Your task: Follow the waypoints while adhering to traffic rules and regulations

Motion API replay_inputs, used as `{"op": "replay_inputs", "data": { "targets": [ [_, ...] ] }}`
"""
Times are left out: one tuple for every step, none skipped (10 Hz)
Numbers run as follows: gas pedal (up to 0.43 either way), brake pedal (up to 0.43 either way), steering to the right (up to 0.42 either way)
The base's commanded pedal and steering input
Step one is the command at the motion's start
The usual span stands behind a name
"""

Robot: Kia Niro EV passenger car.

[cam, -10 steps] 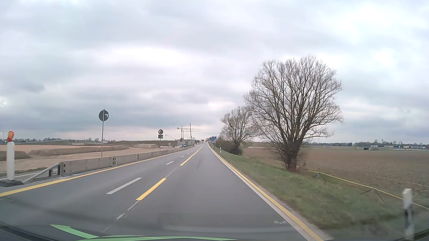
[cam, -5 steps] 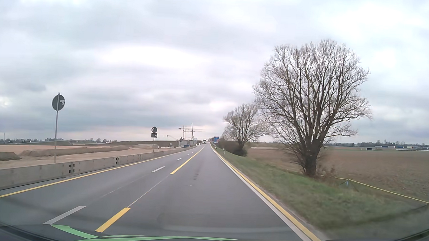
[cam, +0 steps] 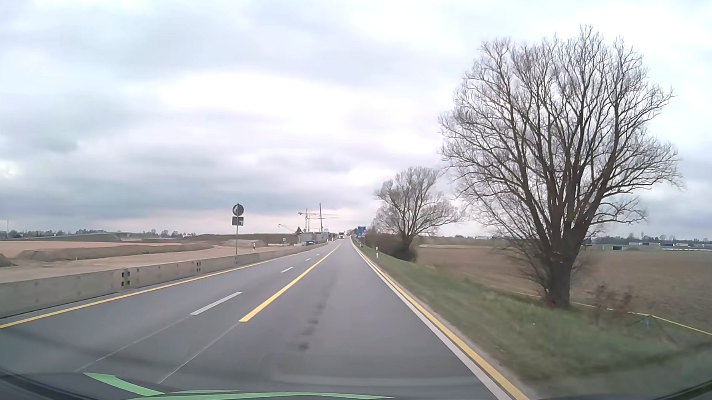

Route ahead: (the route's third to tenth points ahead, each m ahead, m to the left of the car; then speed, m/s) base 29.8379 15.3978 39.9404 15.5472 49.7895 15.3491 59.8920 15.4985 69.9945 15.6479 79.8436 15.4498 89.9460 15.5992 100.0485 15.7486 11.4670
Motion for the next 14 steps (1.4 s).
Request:
{"op": "replay_inputs", "data": {
  "targets": [
    [0.138,0.0,-0.004],
    [0.138,0.0,-0.004],
    [0.138,0.0,-0.004],
    [0.13,0.0,-0.004],
    [0.13,0.0,-0.004],
    [0.13,0.0,-0.004],
    [0.13,0.0,-0.003],
    [0.13,0.0,-0.003],
    [0.13,0.0,-0.003],
    [0.13,0.0,-0.003],
    [0.13,0.0,-0.003],
    [0.13,0.0,-0.002],
    [0.13,0.0,-0.002],
    [0.13,0.0,-0.002]
  ]
}}
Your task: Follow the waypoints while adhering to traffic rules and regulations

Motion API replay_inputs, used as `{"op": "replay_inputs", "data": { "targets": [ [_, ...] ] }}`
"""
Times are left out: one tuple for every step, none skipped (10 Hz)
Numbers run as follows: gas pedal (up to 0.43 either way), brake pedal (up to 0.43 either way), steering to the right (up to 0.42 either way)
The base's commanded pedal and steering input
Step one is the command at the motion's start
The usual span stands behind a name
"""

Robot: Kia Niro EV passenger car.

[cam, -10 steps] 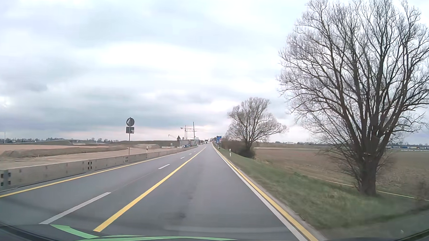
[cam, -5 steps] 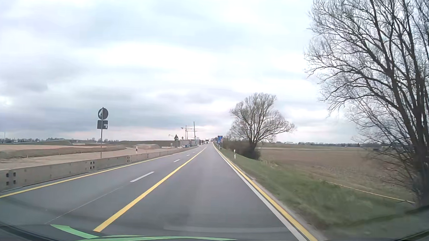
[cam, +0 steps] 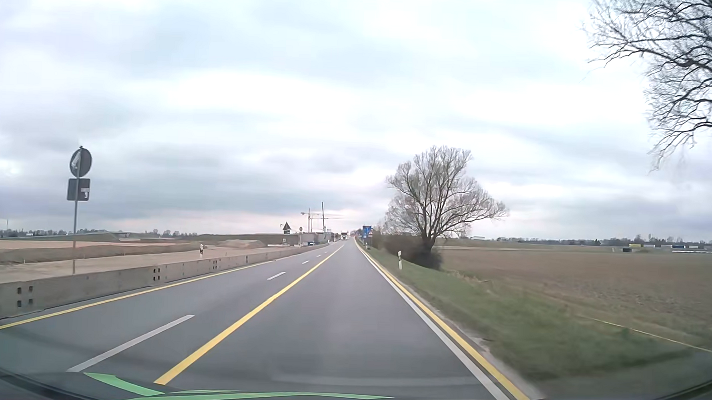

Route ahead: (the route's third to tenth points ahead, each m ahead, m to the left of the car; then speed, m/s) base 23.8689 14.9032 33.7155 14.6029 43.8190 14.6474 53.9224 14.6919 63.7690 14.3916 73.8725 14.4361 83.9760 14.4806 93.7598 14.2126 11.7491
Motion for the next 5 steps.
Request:
{"op": "replay_inputs", "data": {
  "targets": [
    [0.13,0.0,-0.002],
    [0.13,0.0,-0.002],
    [0.13,0.0,-0.002],
    [0.13,0.0,-0.001],
    [0.13,0.0,-0.001]
  ]
}}
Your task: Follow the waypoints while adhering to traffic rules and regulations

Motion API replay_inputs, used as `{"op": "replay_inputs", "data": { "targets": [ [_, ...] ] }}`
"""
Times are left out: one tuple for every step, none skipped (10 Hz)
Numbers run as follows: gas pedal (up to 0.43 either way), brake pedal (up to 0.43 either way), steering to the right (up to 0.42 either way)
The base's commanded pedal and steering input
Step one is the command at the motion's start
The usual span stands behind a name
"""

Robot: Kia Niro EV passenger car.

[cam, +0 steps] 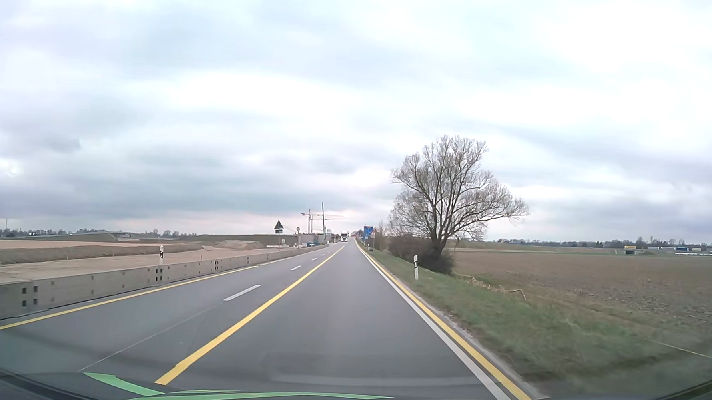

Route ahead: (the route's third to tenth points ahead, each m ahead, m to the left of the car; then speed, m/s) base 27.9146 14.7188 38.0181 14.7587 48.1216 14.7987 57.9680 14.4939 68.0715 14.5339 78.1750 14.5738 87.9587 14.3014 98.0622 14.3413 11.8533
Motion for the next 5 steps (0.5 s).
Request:
{"op": "replay_inputs", "data": {
  "targets": [
    [0.13,0.0,0.0],
    [0.13,0.0,-0.001],
    [0.13,0.0,-0.001],
    [0.13,0.0,-0.001],
    [0.13,0.0,-0.001]
  ]
}}
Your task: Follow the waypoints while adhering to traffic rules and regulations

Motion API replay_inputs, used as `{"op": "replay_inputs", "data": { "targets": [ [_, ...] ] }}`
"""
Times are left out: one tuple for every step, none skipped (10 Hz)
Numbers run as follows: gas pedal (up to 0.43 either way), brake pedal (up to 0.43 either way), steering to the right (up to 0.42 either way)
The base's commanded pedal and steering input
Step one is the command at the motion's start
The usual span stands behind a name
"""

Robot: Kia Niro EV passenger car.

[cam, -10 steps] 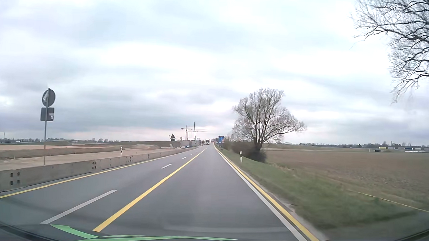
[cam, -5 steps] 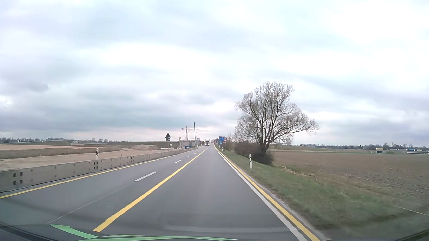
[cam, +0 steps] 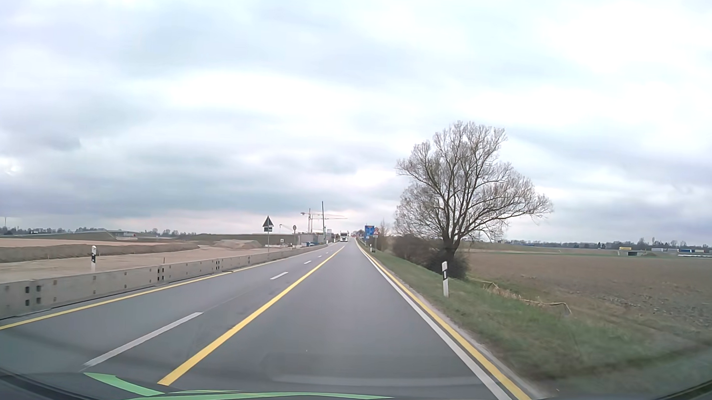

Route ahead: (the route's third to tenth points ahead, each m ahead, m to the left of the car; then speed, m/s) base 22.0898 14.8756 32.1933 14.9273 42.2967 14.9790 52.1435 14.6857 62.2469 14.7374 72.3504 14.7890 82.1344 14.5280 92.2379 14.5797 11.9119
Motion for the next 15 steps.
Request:
{"op": "replay_inputs", "data": {
  "targets": [
    [0.118,0.0,-0.001],
    [0.118,0.0,-0.001],
    [0.118,0.0,-0.001],
    [0.11,0.0,-0.001],
    [0.11,0.0,-0.001],
    [0.11,0.0,-0.001],
    [0.11,0.0,-0.001],
    [0.098,0.0,-0.001],
    [0.098,0.0,-0.001],
    [0.098,0.0,-0.001],
    [0.098,0.0,-0.001],
    [0.087,0.0,-0.001],
    [0.087,0.0,-0.001],
    [0.087,0.0,-0.001],
    [0.079,0.0,0.0]
  ]
}}
